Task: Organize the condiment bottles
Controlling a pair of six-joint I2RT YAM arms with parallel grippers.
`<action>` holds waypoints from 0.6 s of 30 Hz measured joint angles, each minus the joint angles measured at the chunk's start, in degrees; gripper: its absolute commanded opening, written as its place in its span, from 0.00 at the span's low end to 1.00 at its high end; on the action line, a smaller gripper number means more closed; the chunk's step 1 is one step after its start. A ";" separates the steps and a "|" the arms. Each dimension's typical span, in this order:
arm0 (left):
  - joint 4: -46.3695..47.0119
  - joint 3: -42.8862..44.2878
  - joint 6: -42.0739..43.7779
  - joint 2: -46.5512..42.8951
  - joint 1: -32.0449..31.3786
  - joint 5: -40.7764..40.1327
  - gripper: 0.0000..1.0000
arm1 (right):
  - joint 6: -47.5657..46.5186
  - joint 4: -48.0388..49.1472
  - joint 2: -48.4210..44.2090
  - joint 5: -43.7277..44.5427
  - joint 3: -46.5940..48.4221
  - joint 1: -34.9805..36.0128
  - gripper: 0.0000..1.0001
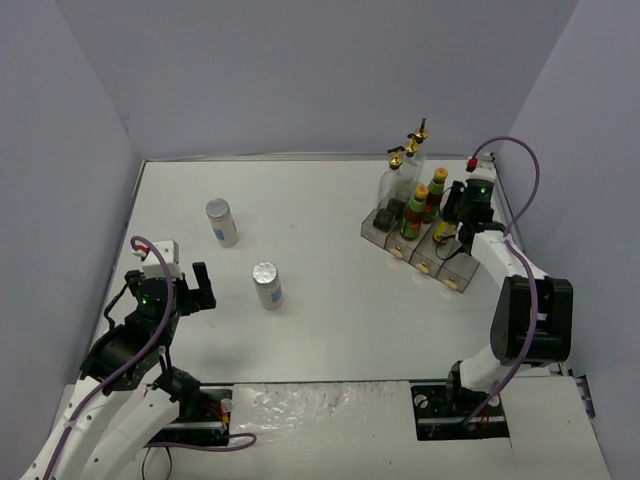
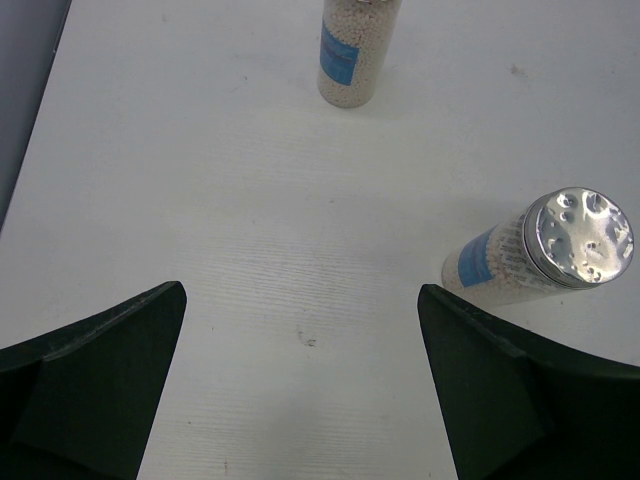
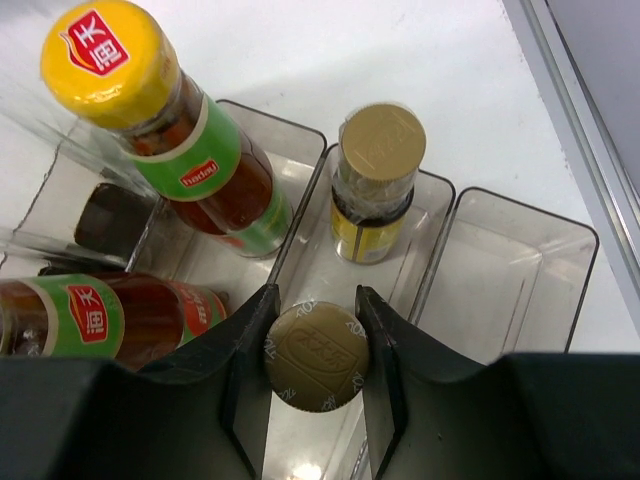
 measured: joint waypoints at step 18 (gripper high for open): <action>0.04 0.00 0.00 0.00 0.00 -0.02 1.00 | -1.55 4.02 -2.73 0.44 -6.26 2.31 0.81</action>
